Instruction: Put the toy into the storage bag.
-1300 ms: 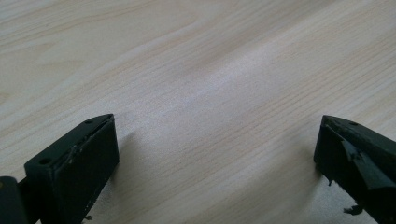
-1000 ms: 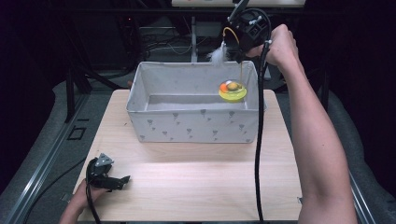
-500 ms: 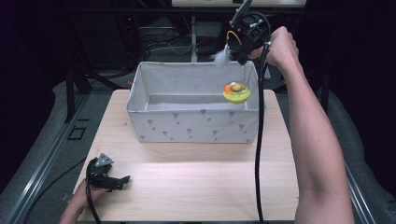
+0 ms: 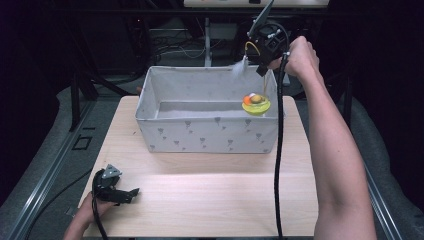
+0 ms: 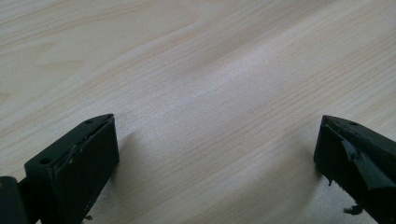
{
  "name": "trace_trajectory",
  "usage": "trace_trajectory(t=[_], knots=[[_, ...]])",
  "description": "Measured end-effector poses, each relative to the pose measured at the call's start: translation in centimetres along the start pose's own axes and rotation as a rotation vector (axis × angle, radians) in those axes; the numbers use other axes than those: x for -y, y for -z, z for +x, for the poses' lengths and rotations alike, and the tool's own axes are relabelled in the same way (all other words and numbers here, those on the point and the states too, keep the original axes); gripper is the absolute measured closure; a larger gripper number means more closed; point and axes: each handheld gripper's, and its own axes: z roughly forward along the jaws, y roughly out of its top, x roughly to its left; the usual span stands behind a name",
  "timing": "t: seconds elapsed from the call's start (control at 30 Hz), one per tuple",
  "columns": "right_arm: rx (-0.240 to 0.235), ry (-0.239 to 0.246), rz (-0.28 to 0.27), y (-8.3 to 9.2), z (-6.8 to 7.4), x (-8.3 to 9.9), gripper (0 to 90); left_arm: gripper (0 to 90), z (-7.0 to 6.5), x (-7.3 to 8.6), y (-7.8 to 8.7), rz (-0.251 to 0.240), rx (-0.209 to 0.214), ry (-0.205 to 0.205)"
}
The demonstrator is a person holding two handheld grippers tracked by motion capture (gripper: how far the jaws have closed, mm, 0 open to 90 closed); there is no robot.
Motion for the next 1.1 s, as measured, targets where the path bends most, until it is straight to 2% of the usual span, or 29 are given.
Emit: trace_trajectory(t=[0.43, 0.83, 1.1], knots=[[-0.01, 0.019, 0.039, -2.4, -0.2, 0.7, 88.0, 0.0, 0.0, 0.0, 0.0, 0.001, 0.001, -0.002], [-0.029, 0.006, 0.059, -4.8, -0.5, 1.9, 88.0, 0.0, 0.0, 0.0, 0.0, 0.002, 0.0, -0.002], [-0.041, 0.007, 0.099, -6.3, -0.7, 2.5, 88.0, 0.0, 0.0, 0.0, 0.0, 0.002, 0.002, -0.002]])
